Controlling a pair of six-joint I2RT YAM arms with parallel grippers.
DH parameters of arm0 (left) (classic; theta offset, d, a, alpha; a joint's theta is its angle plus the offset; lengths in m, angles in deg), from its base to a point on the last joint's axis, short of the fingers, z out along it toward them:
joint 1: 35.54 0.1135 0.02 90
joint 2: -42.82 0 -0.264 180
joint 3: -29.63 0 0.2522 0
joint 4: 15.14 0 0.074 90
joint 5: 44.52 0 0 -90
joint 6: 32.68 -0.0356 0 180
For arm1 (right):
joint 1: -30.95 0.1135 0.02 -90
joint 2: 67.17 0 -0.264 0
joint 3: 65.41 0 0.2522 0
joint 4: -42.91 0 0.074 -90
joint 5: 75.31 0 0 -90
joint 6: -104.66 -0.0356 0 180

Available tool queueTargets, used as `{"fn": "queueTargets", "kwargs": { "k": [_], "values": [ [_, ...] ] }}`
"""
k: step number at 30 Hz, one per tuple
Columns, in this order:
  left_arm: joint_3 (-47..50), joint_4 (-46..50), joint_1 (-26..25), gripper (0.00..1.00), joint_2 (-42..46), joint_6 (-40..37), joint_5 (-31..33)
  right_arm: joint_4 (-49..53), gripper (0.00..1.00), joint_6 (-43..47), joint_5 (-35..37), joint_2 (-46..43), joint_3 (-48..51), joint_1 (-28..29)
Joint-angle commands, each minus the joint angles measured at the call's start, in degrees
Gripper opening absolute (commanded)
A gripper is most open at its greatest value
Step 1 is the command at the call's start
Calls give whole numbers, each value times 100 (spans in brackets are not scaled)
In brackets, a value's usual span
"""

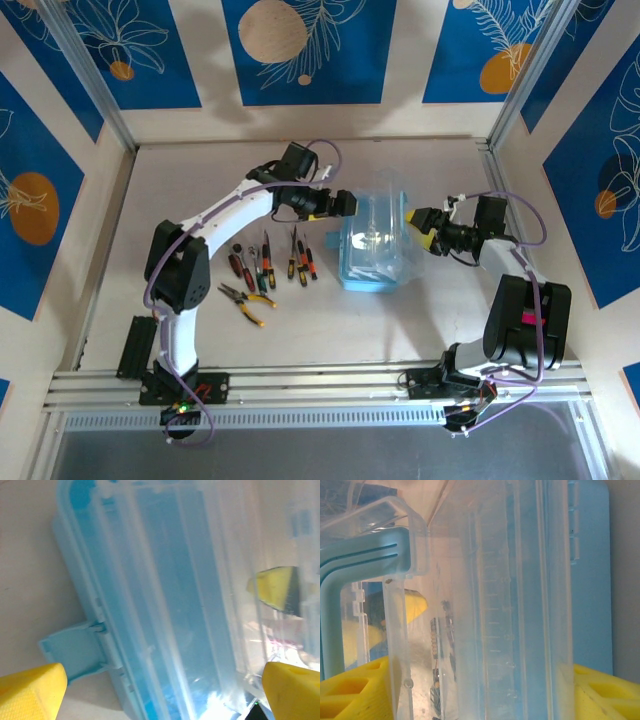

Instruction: Pack the tool kit

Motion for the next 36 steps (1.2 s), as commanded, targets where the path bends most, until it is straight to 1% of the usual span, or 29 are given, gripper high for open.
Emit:
{"fn": "queueTargets", "kwargs": {
  "k": [1,4,6,11,17,19,21,23,26,27,28,36],
  "values": [
    [-253,-286,-234,100,-76,177,-495,84,56,384,-155,86,-261,71],
    [-426,-405,-441,100,-230,200,-552,145,56,403,-117,118,-327,111],
    [-400,-658,-518,100,-244,316,-618,153,56,405,-108,127,-356,140],
    [-128,-1510,-537,100,-143,687,-877,232,56,447,-82,174,-445,200],
    [-43,-2188,-571,100,-236,1106,-1180,282,57,460,-56,273,-537,292],
    [-67,-2343,-598,100,-305,1231,-1244,346,60,476,-13,301,-603,336],
    [-102,-2442,-619,100,-366,1323,-1271,520,67,549,96,301,-708,391],
    [-162,-2489,-631,100,-401,1376,-1276,786,80,662,272,274,-856,437],
    [-307,-2485,-628,100,-427,1387,-1284,1147,95,761,649,124,-1019,446],
    [-351,-2471,-628,100,-438,1379,-1286,1270,98,782,784,54,-1064,432],
    [-405,-2454,-630,100,-452,1381,-1295,1421,99,803,954,-21,-1108,414],
    [-613,-2472,-629,100,-499,1453,-1329,2549,99,919,2208,-792,-1410,188]
  ]
}}
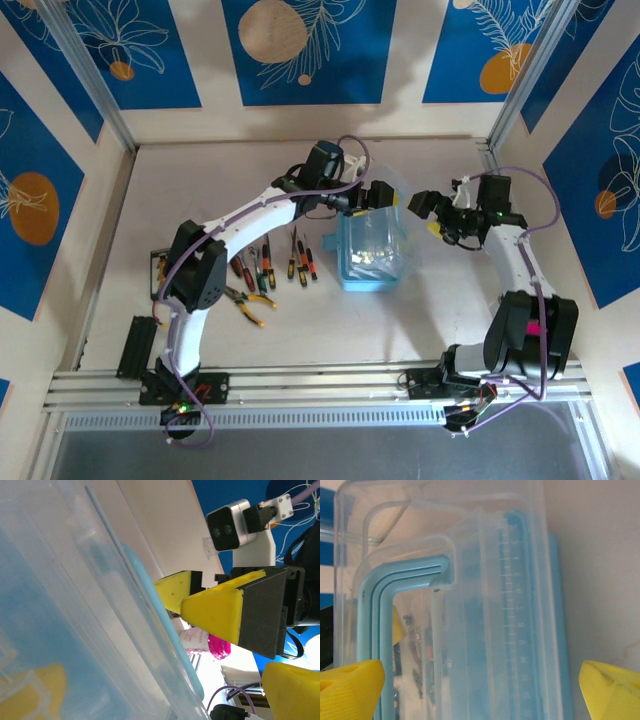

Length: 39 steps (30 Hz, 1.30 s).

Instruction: Pack the tool kit

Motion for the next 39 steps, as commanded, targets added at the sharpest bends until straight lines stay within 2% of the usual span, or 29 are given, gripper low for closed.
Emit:
{"fn": "queueTargets", "kwargs": {
  "k": [1,6,15,22,27,39],
  "values": [
    [-298,-209,-33,100,-45,76,-185,756,99,235,605,-479,-185,-43],
    [-578,-196,-39,100,-142,145,-236,1140,99,770,904,-1315,-200,349],
    [-903,-157,-77,100,-347,208,-301,1759,99,1263,2442,-2205,-207,1724],
    [-1094,-109,-126,100,-458,248,-316,1889,99,1395,3448,-2179,-292,2692],
    [-1207,-3,-148,100,-495,217,-306,1855,99,1464,3782,-2040,-300,3164],
    [-1323,289,-163,100,-423,36,-243,1813,99,1305,4989,-1536,-318,3658]
  ]
}}
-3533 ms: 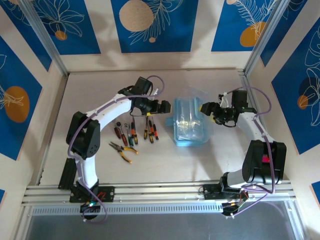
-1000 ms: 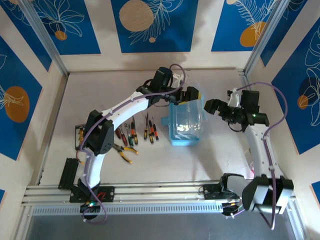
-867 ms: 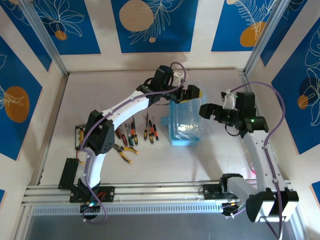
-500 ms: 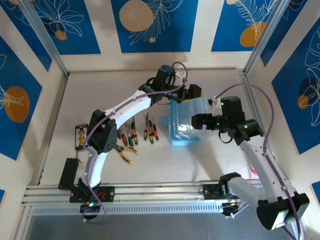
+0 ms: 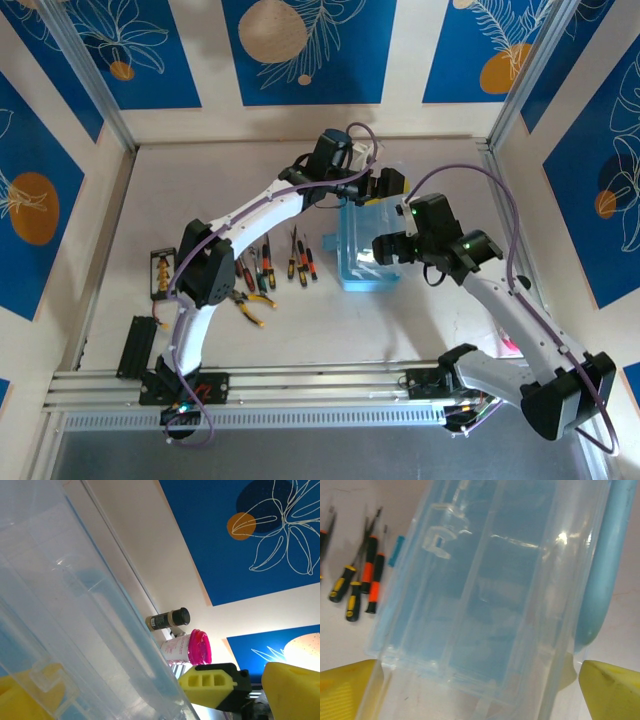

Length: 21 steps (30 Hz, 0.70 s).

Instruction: Pack the tool kit

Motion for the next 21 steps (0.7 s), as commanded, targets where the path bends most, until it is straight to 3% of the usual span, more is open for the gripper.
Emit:
{"fn": "queueTargets", "kwargs": {
  "k": [1,12,21],
  "values": [
    [-268,204,-74,100,60,-268,-47,55,97,-47,518,51,-156,63],
    [-329,2525,590,100,839,-1975,1261,-26,88,-1,441,-62,-194,16],
    [1819,2568,941,100,1726,-2308,2025,-94,88,1,330,-37,-229,-9]
  ]
}}
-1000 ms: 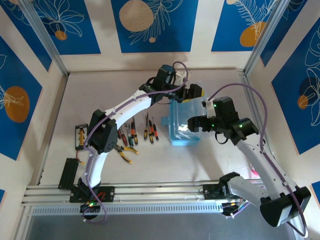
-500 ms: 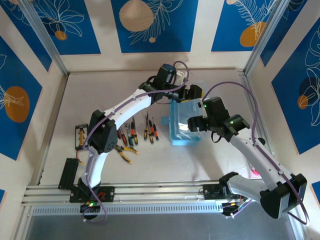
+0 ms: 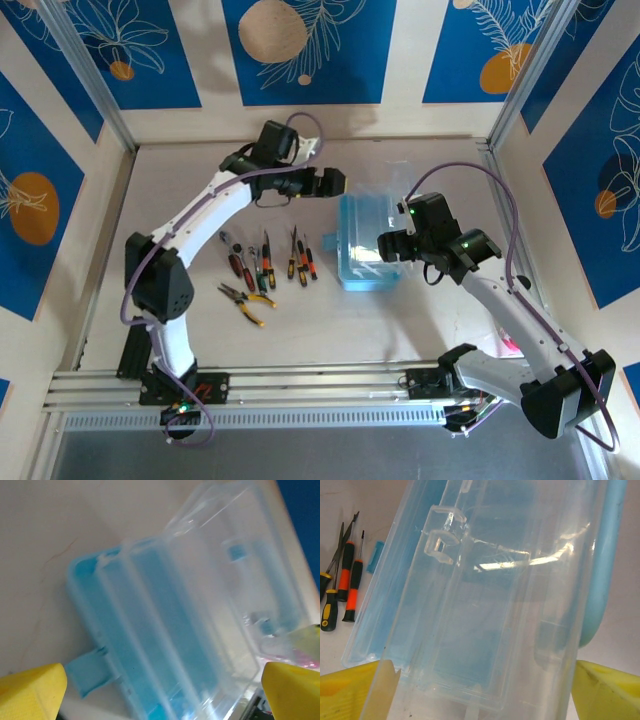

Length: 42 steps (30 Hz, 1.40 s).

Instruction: Pack the tool kit

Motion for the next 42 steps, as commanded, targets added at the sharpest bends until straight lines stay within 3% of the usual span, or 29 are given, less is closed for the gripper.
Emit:
{"fn": "queueTargets", "kwargs": {
  "k": [1,5,30,42],
  "values": [
    [749,145,-69,100,45,-218,354,-98,88,11,-86,-39,-179,-34],
    [1143,-68,-108,100,-73,-136,452,-150,88,13,-164,-30,-174,-63],
    [860,-86,-472,100,-1258,-202,620,-183,87,-35,-297,-109,-112,-240],
    [819,-33,-467,100,-1295,-219,610,107,87,20,-94,-593,-46,-1110]
  ]
}}
